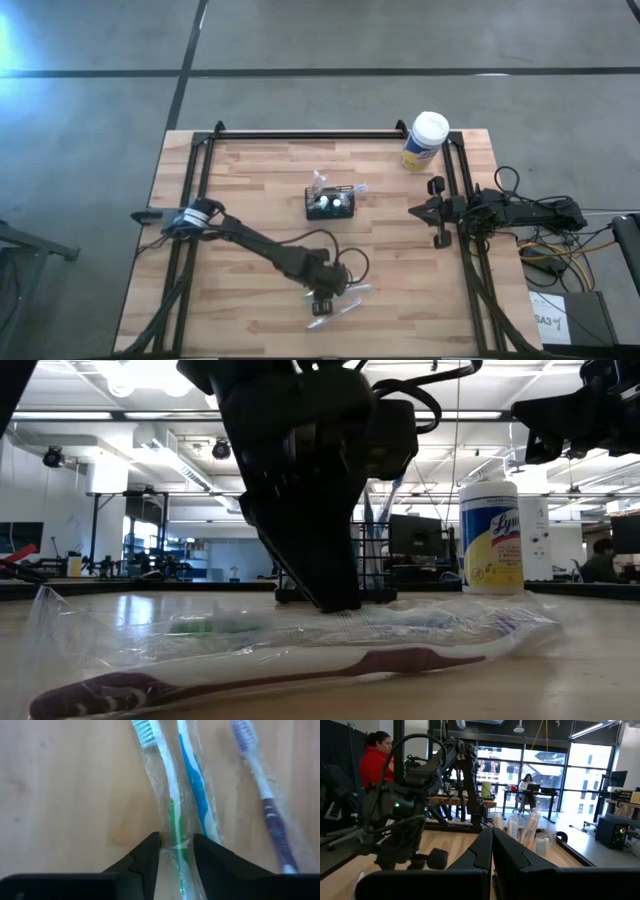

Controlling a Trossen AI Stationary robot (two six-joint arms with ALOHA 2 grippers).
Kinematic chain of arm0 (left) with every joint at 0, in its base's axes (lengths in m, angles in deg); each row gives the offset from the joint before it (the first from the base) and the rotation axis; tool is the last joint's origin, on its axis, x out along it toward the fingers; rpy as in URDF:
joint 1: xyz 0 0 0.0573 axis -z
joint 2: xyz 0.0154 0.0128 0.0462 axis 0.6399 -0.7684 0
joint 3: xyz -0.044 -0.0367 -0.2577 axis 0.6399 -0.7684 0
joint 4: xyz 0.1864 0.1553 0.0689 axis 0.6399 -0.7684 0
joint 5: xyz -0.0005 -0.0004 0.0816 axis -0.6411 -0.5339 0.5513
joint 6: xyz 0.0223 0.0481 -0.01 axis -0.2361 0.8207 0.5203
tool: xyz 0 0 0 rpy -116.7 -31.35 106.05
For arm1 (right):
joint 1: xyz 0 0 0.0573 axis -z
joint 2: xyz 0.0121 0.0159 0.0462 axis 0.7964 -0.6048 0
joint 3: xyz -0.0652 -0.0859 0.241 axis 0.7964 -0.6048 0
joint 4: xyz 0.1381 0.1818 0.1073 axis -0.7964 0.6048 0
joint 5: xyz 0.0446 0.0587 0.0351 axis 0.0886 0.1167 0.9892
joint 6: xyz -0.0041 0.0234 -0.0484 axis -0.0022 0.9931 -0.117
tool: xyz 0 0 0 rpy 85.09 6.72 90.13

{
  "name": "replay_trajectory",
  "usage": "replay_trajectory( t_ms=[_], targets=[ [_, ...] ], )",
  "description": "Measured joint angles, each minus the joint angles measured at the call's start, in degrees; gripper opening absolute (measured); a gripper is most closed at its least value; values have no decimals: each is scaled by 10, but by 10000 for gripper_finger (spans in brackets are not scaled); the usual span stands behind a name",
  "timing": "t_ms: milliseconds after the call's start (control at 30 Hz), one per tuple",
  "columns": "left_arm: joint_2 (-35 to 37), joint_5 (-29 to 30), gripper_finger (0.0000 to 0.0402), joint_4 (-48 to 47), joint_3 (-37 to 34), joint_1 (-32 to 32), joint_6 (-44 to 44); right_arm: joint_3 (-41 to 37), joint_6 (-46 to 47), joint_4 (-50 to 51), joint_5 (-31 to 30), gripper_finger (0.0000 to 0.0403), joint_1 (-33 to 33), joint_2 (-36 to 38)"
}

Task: Pick & Place toothbrushing station
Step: Put the green toothbrush in the wire organizer

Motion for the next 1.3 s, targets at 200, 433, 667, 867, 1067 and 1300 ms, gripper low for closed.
replay_trajectory(
  t_ms=[200,433,667,867,1067,1300],
  targets=[
    [1,9,78,-11,0,-9,32,0,-2,0,0,8,0,0],
    [6,12,15,-14,-2,-11,89,0,-2,0,0,8,0,0],
    [40,53,19,-29,-5,-11,105,0,-2,0,0,8,0,0],
    [132,103,15,-14,-24,-6,154,0,-2,0,0,8,0,-1],
    [314,161,15,80,-167,-11,178,0,-2,1,0,8,-1,0],
    [574,185,15,298,-435,-11,194,0,-5,1,0,8,-1,-4]
  ],
)
